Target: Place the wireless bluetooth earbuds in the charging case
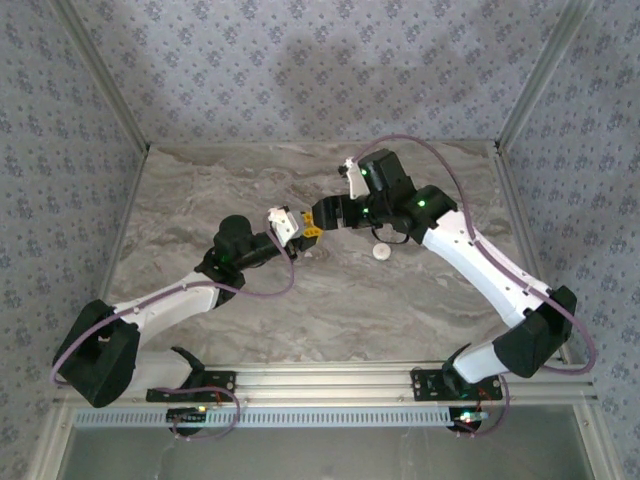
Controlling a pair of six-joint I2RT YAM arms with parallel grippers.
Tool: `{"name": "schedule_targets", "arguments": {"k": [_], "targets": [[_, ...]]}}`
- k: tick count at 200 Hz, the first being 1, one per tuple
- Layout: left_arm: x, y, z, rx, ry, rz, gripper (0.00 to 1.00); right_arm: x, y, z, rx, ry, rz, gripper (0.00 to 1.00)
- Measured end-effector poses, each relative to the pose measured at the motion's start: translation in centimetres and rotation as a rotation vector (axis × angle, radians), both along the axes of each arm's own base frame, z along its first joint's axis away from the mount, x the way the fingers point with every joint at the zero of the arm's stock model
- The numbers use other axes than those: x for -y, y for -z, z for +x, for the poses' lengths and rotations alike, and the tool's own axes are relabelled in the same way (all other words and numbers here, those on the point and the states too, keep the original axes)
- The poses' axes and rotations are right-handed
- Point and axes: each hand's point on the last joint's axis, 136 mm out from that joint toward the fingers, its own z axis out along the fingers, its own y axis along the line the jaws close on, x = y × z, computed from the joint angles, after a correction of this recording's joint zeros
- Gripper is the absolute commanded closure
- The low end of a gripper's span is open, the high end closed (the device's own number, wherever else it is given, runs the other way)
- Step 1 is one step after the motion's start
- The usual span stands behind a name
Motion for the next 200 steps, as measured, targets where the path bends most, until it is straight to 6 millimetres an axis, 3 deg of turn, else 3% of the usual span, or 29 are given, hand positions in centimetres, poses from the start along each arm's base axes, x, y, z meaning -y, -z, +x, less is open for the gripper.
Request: {"name": "schedule_targets", "arguments": {"k": [45,79,143,167,200], "targets": [[0.0,-0.2,-0.1,0.005,0.000,-0.004,0.90,-0.1,-0.7,-0.2,0.008,-0.012,0.029,0.20],[0.0,-0.2,-0.2,0.005,0.008,-0.004,0.90,-0.3,-2.5,-0.9,0.047,-0.075,0.082,0.20],[0.4,-0.6,-1.8,0.008,0.092,0.002,0.90,4.1,-7.9,-2.7,0.433,-0.265,0.013,0.21],[0.5,-0.3,-2.3,0.003,0.120,0.013,0.90,4.3,-7.3,-3.4,0.582,-0.437,-0.105,0.18],[0.6,-0.1,-2.7,0.000,0.140,0.028,0.90,3.1,-4.7,-4.8,0.727,-0.732,-0.278,0.17]]}}
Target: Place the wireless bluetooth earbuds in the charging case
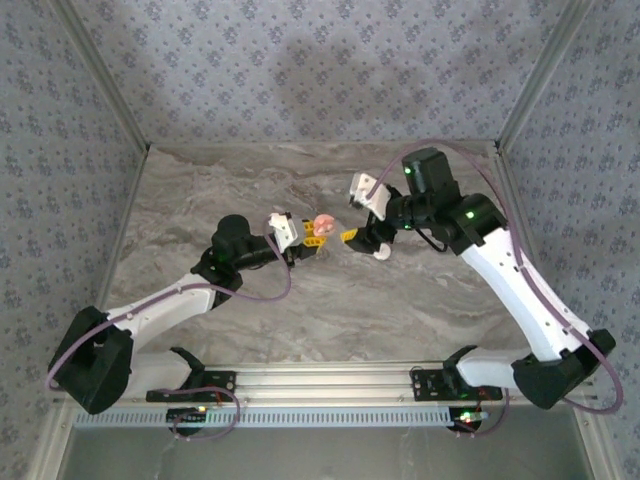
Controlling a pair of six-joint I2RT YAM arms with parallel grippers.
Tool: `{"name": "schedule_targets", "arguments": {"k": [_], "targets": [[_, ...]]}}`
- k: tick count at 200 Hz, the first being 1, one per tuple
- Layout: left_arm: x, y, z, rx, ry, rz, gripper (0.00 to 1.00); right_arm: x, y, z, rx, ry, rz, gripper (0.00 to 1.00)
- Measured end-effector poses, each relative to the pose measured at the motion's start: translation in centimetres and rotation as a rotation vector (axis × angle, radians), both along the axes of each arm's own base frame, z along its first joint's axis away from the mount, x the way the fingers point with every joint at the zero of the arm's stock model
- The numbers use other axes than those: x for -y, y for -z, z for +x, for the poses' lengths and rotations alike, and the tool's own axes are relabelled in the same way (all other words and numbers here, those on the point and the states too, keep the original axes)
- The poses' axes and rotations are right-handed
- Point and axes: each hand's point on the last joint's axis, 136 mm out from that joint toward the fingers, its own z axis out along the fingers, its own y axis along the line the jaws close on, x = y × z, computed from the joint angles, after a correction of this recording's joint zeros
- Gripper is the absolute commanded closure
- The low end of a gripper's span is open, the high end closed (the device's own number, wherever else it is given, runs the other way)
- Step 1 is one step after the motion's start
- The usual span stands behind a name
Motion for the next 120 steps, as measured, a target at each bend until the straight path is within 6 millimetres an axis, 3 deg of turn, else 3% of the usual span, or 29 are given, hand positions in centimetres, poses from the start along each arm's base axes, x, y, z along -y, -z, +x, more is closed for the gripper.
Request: {"name": "schedule_targets", "arguments": {"k": [35,64,120], "targets": [[-0.1,-0.5,-0.3,0.011,0.008,-0.001,0.90,-2.2,2.5,0.1,0.066,-0.172,-0.142,0.16],[-0.1,-0.9,-0.5,0.023,0.015,-0.003,0.90,-2.8,4.2,0.4,0.065,-0.227,-0.191,0.17],[-0.1,-0.8,-0.5,0.022,0.016,0.008,0.90,-3.3,4.4,0.2,0.061,-0.283,-0.202,0.33]]}}
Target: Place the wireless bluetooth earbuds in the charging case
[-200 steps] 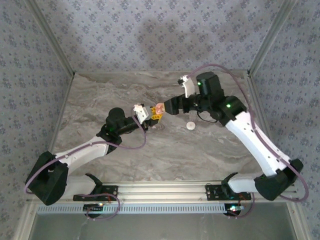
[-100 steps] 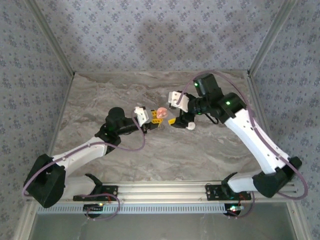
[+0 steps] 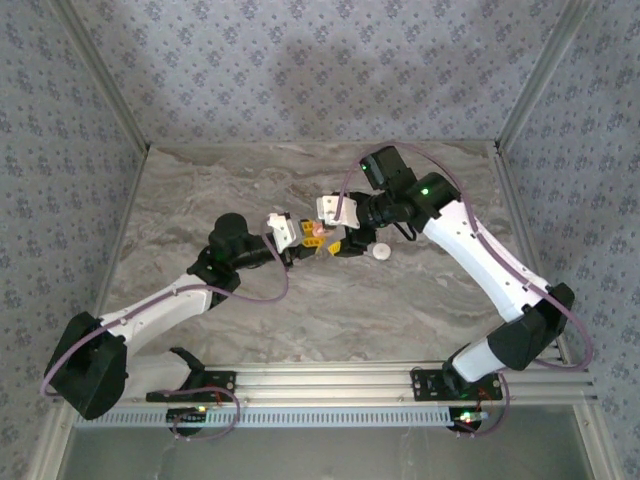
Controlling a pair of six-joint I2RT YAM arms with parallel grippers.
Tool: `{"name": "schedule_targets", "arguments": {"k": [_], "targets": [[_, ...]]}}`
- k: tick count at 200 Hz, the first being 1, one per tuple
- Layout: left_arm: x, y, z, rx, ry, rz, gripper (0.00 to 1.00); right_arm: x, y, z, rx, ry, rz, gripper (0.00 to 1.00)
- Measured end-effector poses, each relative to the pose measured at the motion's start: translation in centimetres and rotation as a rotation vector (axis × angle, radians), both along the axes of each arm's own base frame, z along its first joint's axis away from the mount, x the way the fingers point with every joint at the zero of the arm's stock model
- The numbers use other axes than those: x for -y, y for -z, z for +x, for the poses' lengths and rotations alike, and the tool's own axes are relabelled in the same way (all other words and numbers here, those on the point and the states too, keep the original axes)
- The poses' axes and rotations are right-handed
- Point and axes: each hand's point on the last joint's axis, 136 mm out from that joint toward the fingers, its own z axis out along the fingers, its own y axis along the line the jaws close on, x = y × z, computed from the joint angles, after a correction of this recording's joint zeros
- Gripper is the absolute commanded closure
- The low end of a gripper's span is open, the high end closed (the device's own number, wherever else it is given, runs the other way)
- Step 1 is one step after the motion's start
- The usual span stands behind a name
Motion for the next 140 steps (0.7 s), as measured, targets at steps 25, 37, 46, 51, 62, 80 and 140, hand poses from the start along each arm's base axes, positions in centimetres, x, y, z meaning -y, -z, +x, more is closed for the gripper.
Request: {"name": "schedule_targets", "arguments": {"k": [25,37,46,51,62,80,140], "targets": [[0.2,0.1,-0.3,-0.002,0.009,0.002,0.90,0.4,-0.3,-0.3,0.002,-0.002,-0.001,0.40],[0.2,0.1,-0.2,-0.004,0.007,0.002,0.90,0.8,-0.7,-0.6,0.008,0.000,0.006,0.43],[0.2,0.1,-0.1,-0.006,-0.002,0.001,0.90,1.1,-1.1,-1.2,0.004,-0.001,0.015,0.47],[0.1,0.1,0.0,-0.005,-0.005,0.000,0.90,1.4,-1.2,-1.6,0.002,0.000,0.017,0.50],[0.0,0.0,0.2,-0.010,-0.018,-0.002,0.90,2.0,-1.3,-2.5,-0.010,0.000,0.025,0.52],[0.0,0.1,0.4,-0.021,-0.032,-0.005,0.90,2.9,-1.3,-3.4,-0.030,0.013,0.045,0.50],[1.1,0.7,3.1,-0.204,-0.095,0.018,0.89,6.2,2.0,-0.2,-0.194,0.385,0.293,0.49]]}}
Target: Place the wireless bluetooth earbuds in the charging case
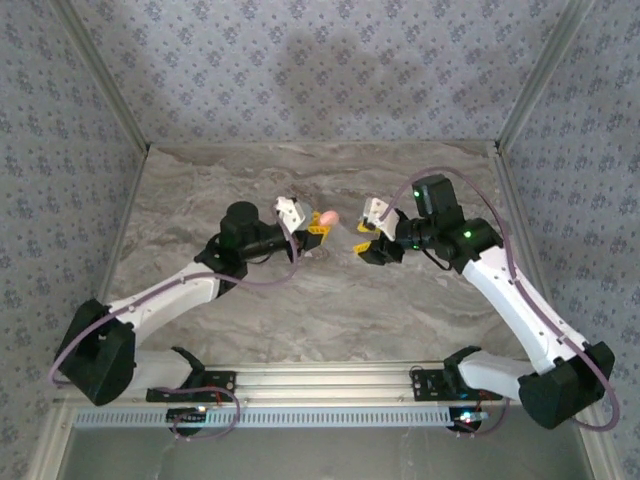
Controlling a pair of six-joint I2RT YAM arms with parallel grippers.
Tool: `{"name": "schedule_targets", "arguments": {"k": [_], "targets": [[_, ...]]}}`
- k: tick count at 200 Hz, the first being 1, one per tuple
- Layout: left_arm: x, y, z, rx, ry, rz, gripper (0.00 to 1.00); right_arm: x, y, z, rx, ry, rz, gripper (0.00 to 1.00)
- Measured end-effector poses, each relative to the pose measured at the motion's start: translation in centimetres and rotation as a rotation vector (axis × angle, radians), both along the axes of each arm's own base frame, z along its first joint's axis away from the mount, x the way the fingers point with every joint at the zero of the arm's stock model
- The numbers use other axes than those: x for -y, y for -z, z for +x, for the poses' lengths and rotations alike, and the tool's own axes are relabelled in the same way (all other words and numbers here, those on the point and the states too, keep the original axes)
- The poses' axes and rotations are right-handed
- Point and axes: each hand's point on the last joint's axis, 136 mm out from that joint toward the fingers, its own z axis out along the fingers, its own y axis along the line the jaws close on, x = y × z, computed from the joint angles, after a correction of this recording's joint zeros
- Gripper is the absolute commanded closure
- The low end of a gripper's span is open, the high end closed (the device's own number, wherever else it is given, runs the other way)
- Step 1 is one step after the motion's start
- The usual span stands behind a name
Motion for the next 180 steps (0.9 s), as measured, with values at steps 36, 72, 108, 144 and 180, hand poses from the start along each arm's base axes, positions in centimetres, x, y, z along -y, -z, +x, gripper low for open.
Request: {"name": "schedule_targets", "arguments": {"k": [36,72,108,144,180], "targets": [[0.6,1.7,2.3,-0.246,-0.093,0.002,0.89,2.2,1.2,3.6,-0.189,0.340,0.137,0.51],[2.0,5.8,4.5,-0.590,-0.177,0.016,0.89,4.9,4.9,5.1,-0.418,0.659,0.230,0.51],[3.8,10.5,6.1,-0.904,-0.246,0.068,0.88,7.6,8.2,4.5,-0.534,0.877,0.258,0.52],[4.8,15.0,6.6,-1.122,-0.289,0.124,0.87,10.1,7.2,3.9,-0.491,0.986,0.321,0.52],[5.7,18.6,6.6,-1.281,-0.307,0.149,0.86,11.3,7.4,3.4,-0.483,1.044,0.346,0.52]]}}
